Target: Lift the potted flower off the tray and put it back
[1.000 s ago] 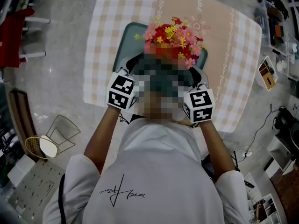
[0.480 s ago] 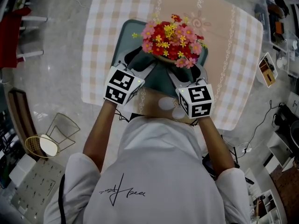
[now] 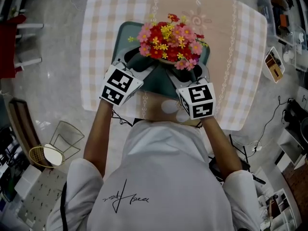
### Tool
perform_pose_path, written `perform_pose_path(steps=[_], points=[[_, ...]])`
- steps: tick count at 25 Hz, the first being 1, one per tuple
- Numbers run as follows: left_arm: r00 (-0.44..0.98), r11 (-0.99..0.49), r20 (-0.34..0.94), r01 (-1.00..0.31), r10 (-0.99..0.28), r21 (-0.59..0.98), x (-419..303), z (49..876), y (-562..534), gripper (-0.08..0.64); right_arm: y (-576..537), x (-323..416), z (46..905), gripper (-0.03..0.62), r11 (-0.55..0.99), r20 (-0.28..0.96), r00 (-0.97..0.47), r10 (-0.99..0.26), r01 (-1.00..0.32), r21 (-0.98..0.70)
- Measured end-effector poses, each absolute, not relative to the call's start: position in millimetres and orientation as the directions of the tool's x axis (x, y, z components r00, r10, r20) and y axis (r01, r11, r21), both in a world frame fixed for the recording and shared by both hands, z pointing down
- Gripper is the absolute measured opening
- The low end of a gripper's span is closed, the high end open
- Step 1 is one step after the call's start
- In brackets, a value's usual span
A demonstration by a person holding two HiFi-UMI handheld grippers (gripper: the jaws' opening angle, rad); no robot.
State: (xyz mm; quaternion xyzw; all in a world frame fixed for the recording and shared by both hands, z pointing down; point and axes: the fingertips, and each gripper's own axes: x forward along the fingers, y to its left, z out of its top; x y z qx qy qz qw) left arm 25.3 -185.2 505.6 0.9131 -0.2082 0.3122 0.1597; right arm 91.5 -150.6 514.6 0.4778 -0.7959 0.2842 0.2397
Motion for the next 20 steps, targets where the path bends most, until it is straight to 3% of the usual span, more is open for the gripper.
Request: perform_pose_path(steps=[20], points=[[0.773, -0.929, 0.612, -0.332, -0.169, 0.162, 40.3, 512.8, -182.7, 0.322, -161.1, 89.6, 521.9, 0.370, 0.400, 0.652, -0.416, -0.635, -0.898, -0.183]])
